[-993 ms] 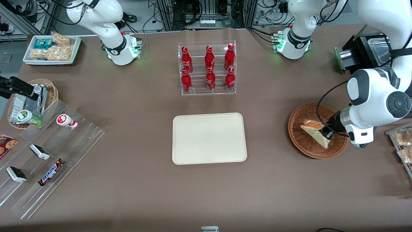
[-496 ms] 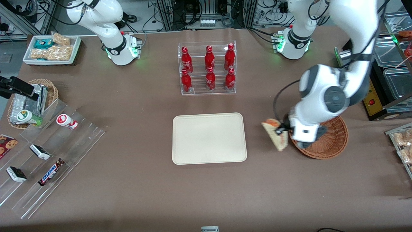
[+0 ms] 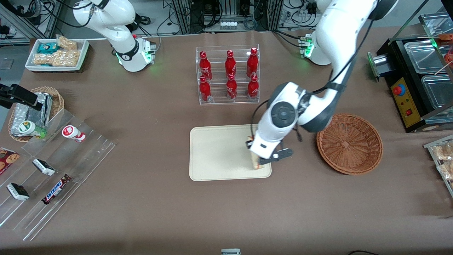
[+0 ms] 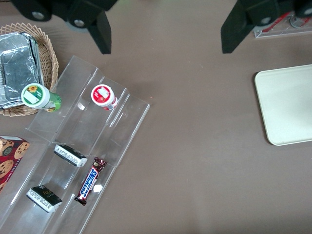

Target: Place sandwich from basket to tray

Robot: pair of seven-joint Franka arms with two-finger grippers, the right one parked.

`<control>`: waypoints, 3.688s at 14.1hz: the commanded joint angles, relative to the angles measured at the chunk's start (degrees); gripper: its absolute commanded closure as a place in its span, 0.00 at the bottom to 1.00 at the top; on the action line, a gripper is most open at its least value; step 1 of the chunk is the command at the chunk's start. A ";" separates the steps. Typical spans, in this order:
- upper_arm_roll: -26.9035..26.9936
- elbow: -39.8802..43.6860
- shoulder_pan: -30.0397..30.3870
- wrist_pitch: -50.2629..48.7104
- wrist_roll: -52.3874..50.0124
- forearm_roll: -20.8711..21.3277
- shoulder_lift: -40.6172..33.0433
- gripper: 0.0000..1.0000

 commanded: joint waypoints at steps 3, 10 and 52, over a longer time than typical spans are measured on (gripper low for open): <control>0.57 8.86 -6.68 4.47 0.04 3.25 8.31 0.94; 0.57 8.69 -8.62 5.01 0.22 5.37 10.51 0.94; 7.15 -13.12 23.19 -26.63 48.37 -0.34 -37.04 0.00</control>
